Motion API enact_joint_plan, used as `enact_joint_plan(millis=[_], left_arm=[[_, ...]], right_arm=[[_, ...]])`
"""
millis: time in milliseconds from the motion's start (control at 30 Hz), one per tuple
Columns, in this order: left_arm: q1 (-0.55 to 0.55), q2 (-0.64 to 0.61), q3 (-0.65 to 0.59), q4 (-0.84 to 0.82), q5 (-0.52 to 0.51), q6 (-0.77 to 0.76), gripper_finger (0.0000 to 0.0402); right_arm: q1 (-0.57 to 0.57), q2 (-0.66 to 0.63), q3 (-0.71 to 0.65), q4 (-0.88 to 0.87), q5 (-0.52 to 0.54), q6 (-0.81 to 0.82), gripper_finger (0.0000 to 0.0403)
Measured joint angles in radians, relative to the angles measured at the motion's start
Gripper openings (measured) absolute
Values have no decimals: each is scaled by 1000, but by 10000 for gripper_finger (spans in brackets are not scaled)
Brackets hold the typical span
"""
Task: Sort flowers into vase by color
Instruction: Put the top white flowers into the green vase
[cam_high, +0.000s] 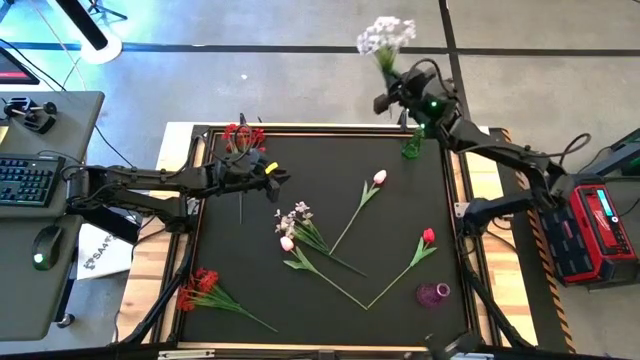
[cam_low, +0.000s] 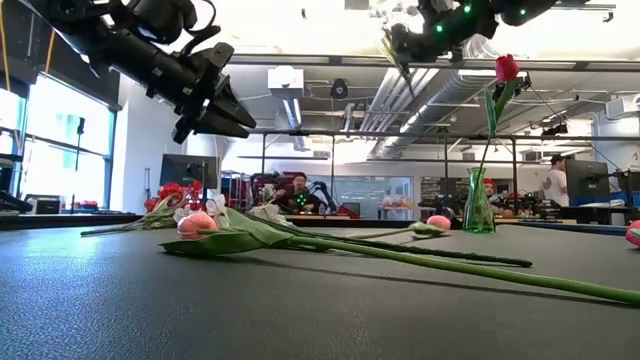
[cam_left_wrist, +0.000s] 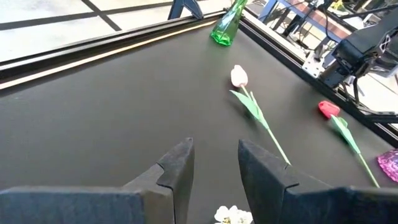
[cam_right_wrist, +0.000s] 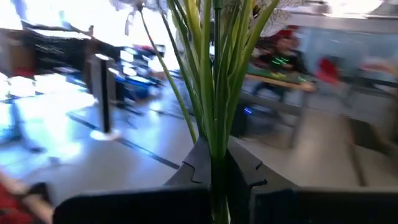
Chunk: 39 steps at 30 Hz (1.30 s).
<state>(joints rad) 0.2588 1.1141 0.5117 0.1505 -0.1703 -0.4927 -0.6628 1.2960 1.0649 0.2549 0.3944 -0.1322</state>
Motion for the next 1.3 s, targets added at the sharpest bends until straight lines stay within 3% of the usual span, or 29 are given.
enact_joint_plan(millis=[267, 467, 800, 1300], left_arm=[[0, 0, 0, -6, 0, 0, 113], [0, 0, 0, -13, -23, 0, 113], [0, 0, 0, -24, -46, 5, 113], [5, 0, 0, -22, -53, 38, 113]], right_arm=[[-88, 2, 0, -74, 176, 27, 0], [-127, 3, -5, -199, 178, 78, 0], [-163, -77, -231, 40, 165, 87, 0], [-163, -123, -328, 34, 143, 79, 11]])
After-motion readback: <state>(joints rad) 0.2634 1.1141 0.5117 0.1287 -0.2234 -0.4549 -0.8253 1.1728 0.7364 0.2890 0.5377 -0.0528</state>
